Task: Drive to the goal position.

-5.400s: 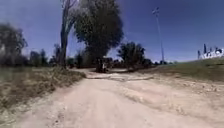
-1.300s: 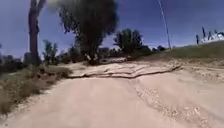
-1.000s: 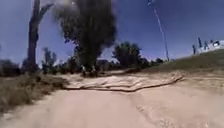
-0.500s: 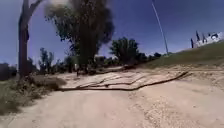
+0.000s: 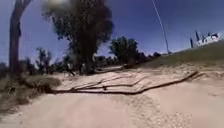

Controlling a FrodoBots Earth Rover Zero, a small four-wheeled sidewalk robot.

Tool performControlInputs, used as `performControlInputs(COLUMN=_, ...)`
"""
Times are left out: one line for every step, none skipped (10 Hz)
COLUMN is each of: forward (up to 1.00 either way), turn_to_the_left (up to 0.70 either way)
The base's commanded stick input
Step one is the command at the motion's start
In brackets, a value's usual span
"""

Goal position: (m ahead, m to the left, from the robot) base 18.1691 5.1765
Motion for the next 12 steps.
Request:
performControlInputs(forward=0.85, turn_to_the_left=0.0)
performControlInputs(forward=0.85, turn_to_the_left=0.0)
performControlInputs(forward=0.85, turn_to_the_left=0.0)
performControlInputs(forward=0.85, turn_to_the_left=0.0)
performControlInputs(forward=0.85, turn_to_the_left=0.0)
performControlInputs(forward=0.85, turn_to_the_left=0.0)
performControlInputs(forward=0.85, turn_to_the_left=0.0)
performControlInputs(forward=0.85, turn_to_the_left=0.0)
performControlInputs(forward=0.85, turn_to_the_left=0.0)
performControlInputs(forward=0.85, turn_to_the_left=0.0)
performControlInputs(forward=0.85, turn_to_the_left=0.0)
performControlInputs(forward=0.85, turn_to_the_left=0.0)
